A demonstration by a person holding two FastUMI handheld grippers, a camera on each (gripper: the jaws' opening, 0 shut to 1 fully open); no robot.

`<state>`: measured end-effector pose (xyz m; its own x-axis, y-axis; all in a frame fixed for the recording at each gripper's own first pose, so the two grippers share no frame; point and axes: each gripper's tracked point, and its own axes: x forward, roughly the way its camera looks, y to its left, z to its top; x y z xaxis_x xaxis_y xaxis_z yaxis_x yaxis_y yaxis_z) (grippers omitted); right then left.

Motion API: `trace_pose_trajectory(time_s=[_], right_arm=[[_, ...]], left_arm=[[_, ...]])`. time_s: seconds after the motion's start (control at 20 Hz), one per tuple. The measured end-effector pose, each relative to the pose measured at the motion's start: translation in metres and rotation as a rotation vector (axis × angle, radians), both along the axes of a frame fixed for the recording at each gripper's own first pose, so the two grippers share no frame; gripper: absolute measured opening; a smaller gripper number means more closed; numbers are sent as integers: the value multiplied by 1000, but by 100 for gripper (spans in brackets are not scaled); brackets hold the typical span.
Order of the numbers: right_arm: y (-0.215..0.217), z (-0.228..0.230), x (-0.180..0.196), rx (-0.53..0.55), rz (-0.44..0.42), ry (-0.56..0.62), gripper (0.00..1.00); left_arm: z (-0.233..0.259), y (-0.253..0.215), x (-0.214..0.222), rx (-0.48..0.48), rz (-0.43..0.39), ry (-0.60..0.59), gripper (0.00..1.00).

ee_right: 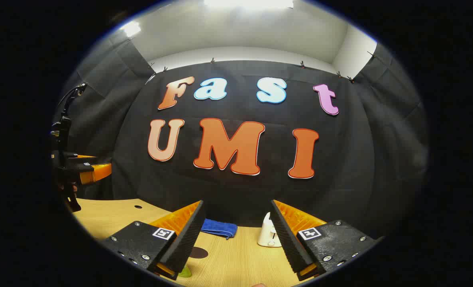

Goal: Open the teacup lid with one hand, grasp the water bottle and pour water into the teacup with the other hand; after pouring, place the water bottle on the coaster and then close the teacup lid.

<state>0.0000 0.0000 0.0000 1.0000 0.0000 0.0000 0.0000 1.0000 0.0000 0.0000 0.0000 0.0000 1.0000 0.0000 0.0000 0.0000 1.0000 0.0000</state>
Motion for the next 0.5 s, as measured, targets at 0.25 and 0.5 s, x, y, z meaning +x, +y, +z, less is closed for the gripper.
trace_pose_trajectory(time_s=[0.25,0.5], right_arm=[[1,-1,2,22,15,0,97],[3,-4,5,28,21,19,97]], left_arm=[[-2,3,1,3,3,7,97],[-6,7,1,10,9,19,97]])
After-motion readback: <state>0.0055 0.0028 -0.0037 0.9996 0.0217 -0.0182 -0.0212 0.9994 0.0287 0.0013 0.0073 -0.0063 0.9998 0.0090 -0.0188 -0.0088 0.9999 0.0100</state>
